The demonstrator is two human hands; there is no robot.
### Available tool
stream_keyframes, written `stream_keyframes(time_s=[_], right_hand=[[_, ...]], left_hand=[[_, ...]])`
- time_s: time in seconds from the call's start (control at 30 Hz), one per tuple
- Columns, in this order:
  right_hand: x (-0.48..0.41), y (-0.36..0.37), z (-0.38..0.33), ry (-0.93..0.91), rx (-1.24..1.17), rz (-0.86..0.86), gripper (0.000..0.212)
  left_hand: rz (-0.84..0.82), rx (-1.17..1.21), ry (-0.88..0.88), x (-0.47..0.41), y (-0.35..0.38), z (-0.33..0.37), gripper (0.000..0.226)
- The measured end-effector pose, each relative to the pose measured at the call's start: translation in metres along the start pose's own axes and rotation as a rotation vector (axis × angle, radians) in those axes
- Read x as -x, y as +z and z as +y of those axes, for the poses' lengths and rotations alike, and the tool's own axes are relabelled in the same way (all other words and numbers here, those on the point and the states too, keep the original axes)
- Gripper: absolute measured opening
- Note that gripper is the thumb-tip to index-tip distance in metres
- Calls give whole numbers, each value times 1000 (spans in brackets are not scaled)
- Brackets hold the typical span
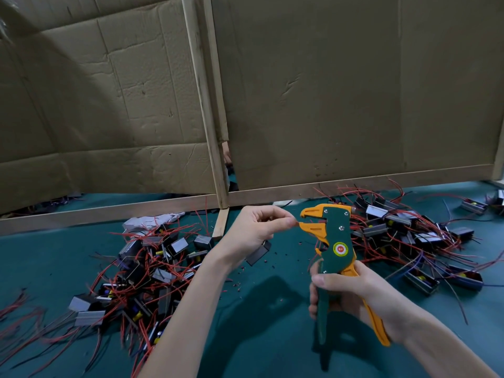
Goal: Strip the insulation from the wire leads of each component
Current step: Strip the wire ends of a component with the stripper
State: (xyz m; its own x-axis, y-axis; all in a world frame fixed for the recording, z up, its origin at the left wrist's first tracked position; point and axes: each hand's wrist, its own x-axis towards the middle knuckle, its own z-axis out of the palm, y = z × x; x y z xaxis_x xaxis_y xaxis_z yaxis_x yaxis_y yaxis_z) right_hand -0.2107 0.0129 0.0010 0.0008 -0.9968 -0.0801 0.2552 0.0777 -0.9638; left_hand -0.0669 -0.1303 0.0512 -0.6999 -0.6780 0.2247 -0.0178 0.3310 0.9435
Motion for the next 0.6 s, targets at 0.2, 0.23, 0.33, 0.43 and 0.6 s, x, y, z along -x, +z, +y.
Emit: stream_keyframes(time_s=[0.2, 0.23, 0.33, 0.43, 0.6], right_hand=[[3, 19, 7, 82, 89, 232, 29], [2, 22, 11, 84, 88, 277, 32], [-1, 27, 21, 90, 89, 373, 32], [-3, 29, 18, 80, -101, 258, 17], [-10, 22, 14, 59, -339, 228, 11]], left_hand=[[-72, -29, -21, 3, -12, 3, 12], [-76, -33, -31, 3, -13, 2, 12], [-66, -133, -57, 2, -13, -2, 8], [-18, -167, -50, 0, -7, -8, 10], [212, -390, 53, -8, -17, -13, 10]])
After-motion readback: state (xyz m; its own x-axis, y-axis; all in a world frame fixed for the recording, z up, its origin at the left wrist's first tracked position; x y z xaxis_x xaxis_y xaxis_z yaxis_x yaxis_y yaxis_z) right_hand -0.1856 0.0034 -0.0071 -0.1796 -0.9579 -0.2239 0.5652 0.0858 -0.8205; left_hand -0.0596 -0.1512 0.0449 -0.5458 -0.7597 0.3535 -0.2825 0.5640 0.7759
